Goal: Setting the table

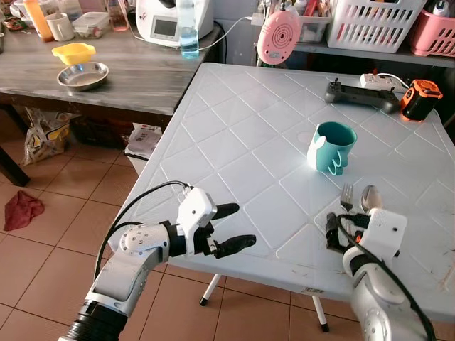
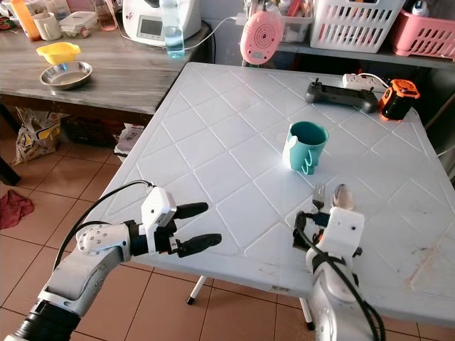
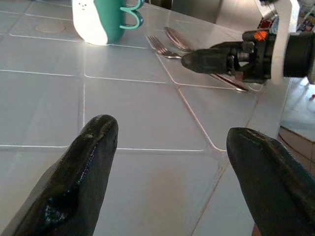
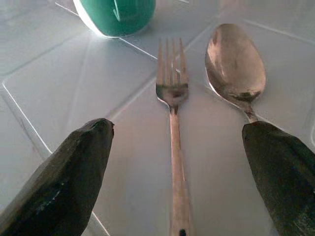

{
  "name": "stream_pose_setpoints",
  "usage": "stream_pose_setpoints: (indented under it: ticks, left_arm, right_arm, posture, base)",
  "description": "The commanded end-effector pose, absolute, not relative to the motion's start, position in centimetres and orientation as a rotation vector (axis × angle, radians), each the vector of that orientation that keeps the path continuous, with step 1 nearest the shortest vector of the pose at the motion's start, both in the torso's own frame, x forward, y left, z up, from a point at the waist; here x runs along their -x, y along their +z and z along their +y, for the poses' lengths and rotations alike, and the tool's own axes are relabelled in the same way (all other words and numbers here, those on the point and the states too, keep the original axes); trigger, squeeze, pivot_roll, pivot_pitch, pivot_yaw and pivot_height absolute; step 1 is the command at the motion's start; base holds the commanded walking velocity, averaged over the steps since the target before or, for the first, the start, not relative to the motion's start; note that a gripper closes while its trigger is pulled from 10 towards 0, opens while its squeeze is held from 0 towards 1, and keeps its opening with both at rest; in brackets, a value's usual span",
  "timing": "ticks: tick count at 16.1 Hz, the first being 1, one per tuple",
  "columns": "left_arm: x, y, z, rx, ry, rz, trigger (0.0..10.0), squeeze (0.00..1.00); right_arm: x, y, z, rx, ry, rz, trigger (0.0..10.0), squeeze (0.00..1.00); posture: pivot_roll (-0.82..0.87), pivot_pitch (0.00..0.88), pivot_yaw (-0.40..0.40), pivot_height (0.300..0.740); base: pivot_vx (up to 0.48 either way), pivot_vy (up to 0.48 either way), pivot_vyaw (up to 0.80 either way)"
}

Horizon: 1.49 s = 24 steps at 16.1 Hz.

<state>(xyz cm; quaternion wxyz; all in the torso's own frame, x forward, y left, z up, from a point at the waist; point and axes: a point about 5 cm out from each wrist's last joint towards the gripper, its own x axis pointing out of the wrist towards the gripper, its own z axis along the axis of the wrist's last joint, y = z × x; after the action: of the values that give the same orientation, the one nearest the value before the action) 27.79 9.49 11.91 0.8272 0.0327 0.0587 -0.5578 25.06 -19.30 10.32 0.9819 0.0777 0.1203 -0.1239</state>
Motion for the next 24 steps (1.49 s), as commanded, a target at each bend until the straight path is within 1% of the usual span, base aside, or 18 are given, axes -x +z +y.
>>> stream_pose_setpoints:
  ticks: [1, 6, 8, 9, 14, 19, 22, 24]
  left_arm:
    - [-27.5, 12.0, 9.3, -0.082, -1.204, 0.124, 10.0, 0.0]
    - [-27.4, 12.1, 9.1, -0.081, -1.201, 0.123, 10.0, 0.0]
    - [-27.4, 12.2, 9.1, -0.079, -1.198, 0.121, 10.0, 0.0]
    - [-27.4, 12.2, 9.1, -0.078, -1.196, 0.12, 10.0, 0.0]
    - [-27.1, 12.1, 8.8, -0.076, -1.204, 0.126, 10.0, 0.0]
    - [-27.0, 12.0, 8.6, -0.077, -1.208, 0.132, 10.0, 0.0]
    - [-27.0, 11.9, 8.5, -0.079, -1.207, 0.137, 10.0, 0.0]
    - [-27.0, 11.9, 8.6, -0.081, -1.209, 0.141, 10.0, 0.0]
  right_arm:
    - [-25.1, 9.7, -19.5, -0.182, -0.257, 0.28, 10.0, 0.0]
    - [-25.1, 8.7, -19.2, -0.227, -0.232, 0.333, 10.0, 0.0]
    - [-25.0, 8.4, -19.1, -0.187, -0.222, 0.353, 10.0, 0.0]
    - [-25.0, 8.3, -19.2, -0.181, -0.225, 0.363, 0.0, 0.0]
    - [-25.3, 8.0, -19.3, -0.168, -0.222, 0.398, 0.0, 0.0]
    - [-26.6, 9.0, -19.7, -0.175, -0.219, 0.377, 0.0, 0.0]
    - [-26.8, 8.9, -19.9, -0.172, -0.22, 0.387, 0.0, 0.0]
    - [-27.2, 9.3, -19.6, -0.173, -0.207, 0.378, 0.0, 0.0]
  posture:
    - [0.05, 0.108, -0.012, 0.74]
    - [0.05, 0.108, -0.013, 0.74]
    - [0.06, 0.109, -0.014, 0.74]
    - [0.06, 0.11, -0.013, 0.74]
    - [0.06, 0.108, -0.013, 0.74]
    - [0.06, 0.108, -0.01, 0.74]
    - [0.06, 0.108, -0.01, 0.74]
    - [0.07, 0.112, -0.008, 0.74]
  base:
    - [0.0, 0.0, 0.0]
    - [0.0, 0.0, 0.0]
    - [0.0, 0.0, 0.0]
    - [0.0, 0.0, 0.0]
    - [0.0, 0.0, 0.0]
    - [0.0, 0.0, 0.0]
    - [0.0, 0.0, 0.0]
    - [0.0, 0.0, 0.0]
